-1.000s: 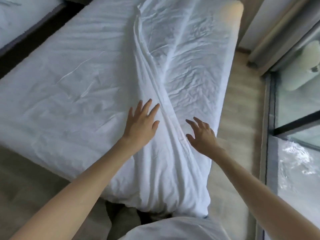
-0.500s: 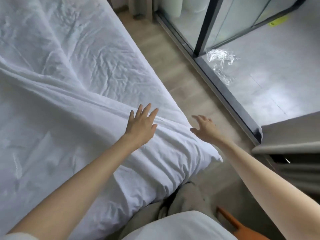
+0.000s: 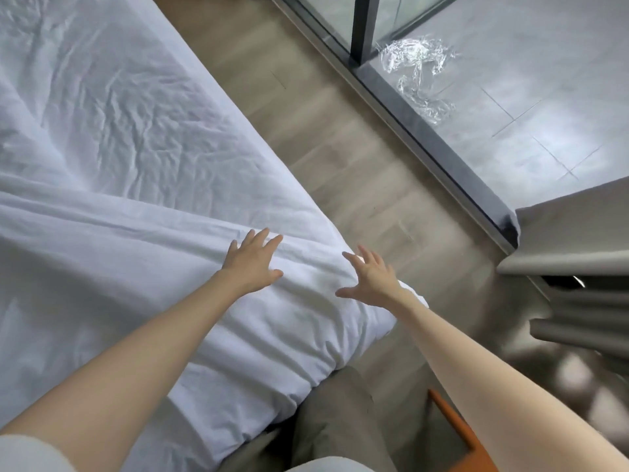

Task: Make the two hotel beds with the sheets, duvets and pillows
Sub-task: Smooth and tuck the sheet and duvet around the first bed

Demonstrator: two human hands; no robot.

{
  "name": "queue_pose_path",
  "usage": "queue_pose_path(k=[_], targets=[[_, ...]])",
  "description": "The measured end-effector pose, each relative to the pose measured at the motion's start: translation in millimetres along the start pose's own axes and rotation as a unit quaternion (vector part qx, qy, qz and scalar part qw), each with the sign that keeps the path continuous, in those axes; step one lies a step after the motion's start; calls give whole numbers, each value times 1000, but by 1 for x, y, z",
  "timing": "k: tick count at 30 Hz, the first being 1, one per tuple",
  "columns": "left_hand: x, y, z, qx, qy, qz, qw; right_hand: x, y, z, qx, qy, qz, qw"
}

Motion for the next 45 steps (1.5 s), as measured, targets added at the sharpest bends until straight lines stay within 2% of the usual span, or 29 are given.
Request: queue_pose_path(k=[5,6,8,10,12,15,19,22,24,27,29,33,37,42,43,45], targets=[[11,-41,40,-58,-56,-4,997,28,-23,32,-34,-36,27,998],[14,-46,49,-72,-60,-11,995,30,-23,41,-24,-48,31,998],[21,-54,64,-80,-83,-27,993,30,-22,53,48,-59,33,997],[26,-61,70,-38,-107,-35,993,29,-21,55,132,-39,30,990],[28,-67,68,13,-138,-30,990,27,-25,51,168,-6,19,986],[27,-70,67,21,-148,-15,989,28,-30,50,168,-2,7,986],[27,-61,67,18,-135,14,991,14,-23,55,212,21,-71,975],[25,-44,71,35,-135,47,989,0,-6,58,191,9,-135,972],[24,-28,71,43,-152,73,985,-5,8,58,177,41,-134,974],[20,1,69,76,-188,112,973,-10,32,66,132,80,-86,984],[13,25,64,149,-188,148,959,-17,53,73,130,82,-61,986],[-8,90,61,285,-188,239,909,-46,109,105,130,86,-37,987],[-39,161,81,307,-201,278,887,-86,178,149,144,117,-18,983],[-88,247,121,316,-196,267,889,-131,253,199,169,142,-26,975],[-93,263,128,316,-187,261,893,-137,265,208,176,142,-27,974],[-103,289,149,260,-186,234,918,-147,286,228,182,135,-28,974]])
Point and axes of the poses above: each hand's wrist, its own y-axis away from the middle knuckle, its own z-axis out of the palm, x = y × z, the point moved 8 cm from there along -y, towards the middle knuckle, and after that the axes turned 8 degrees about -y, right-handed, at the moved point
